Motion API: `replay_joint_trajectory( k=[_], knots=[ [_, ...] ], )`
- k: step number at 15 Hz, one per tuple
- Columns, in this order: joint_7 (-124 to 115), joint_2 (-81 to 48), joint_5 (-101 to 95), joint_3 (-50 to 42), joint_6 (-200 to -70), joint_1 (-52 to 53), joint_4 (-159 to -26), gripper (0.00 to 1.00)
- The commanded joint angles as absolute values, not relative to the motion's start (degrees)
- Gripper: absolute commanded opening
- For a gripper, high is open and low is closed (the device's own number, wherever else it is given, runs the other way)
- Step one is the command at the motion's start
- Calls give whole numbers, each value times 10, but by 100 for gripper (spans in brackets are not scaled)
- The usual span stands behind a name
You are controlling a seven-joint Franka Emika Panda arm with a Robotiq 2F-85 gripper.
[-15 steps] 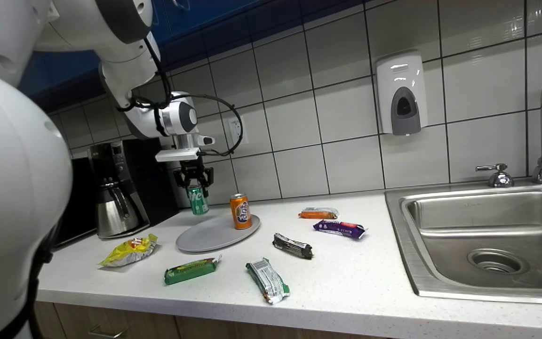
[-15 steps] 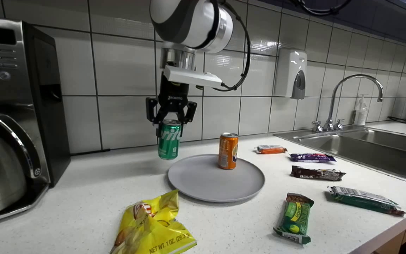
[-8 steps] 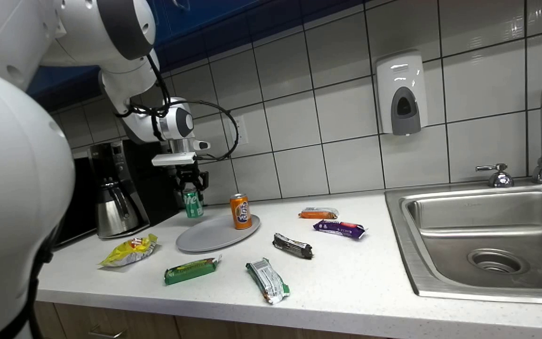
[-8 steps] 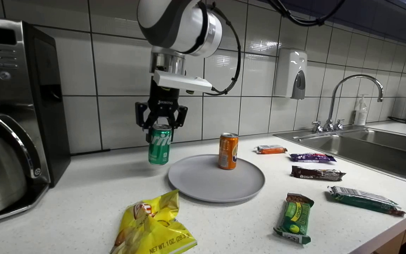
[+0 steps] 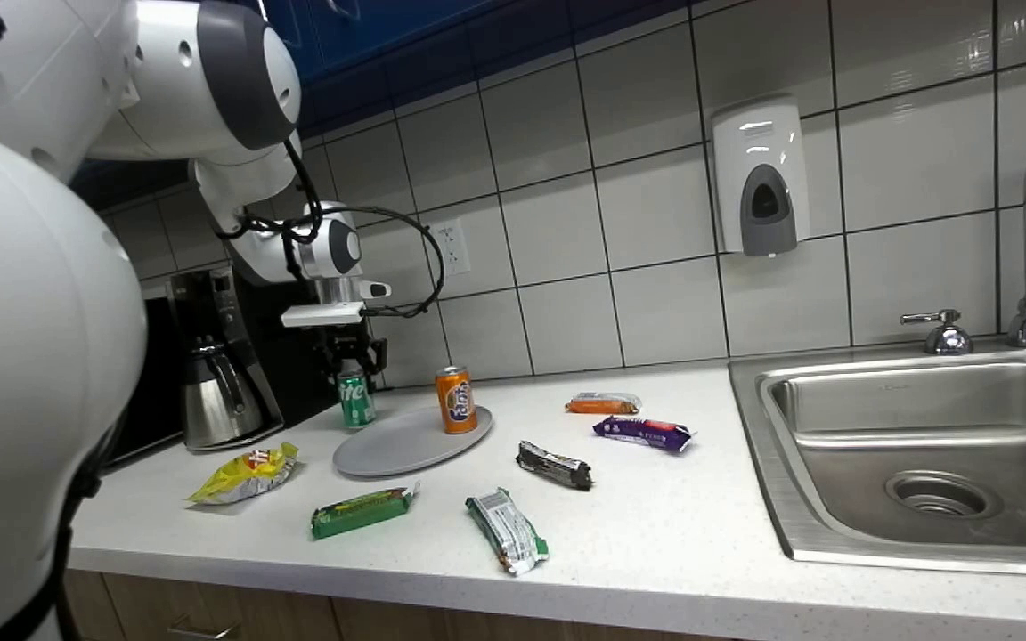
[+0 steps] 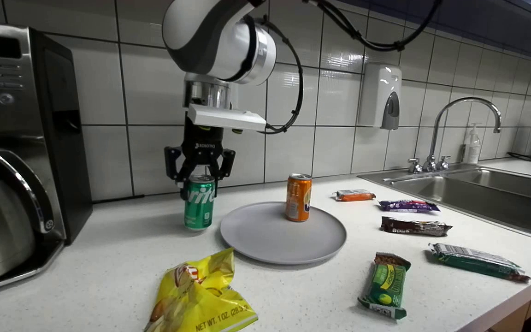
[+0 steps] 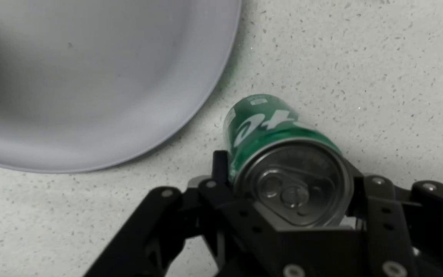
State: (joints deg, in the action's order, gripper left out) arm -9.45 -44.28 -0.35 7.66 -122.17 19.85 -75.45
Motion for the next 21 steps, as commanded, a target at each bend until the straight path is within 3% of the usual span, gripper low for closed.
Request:
replay_joint_trajectory(
  k=[1,8,9,10,12,21],
  knots=[
    [-82,-473,-12,77,-1186,203,-702,38],
    [-71,-494,-13,76,-1173,205,-672,38],
    [-70,-496,-13,76,-1170,205,-670,68],
    [-69,-498,-13,76,-1167,205,-666,89],
    [-66,-502,-13,77,-1162,205,-660,99],
    [-57,-482,-10,77,-1164,204,-672,100]
  ],
)
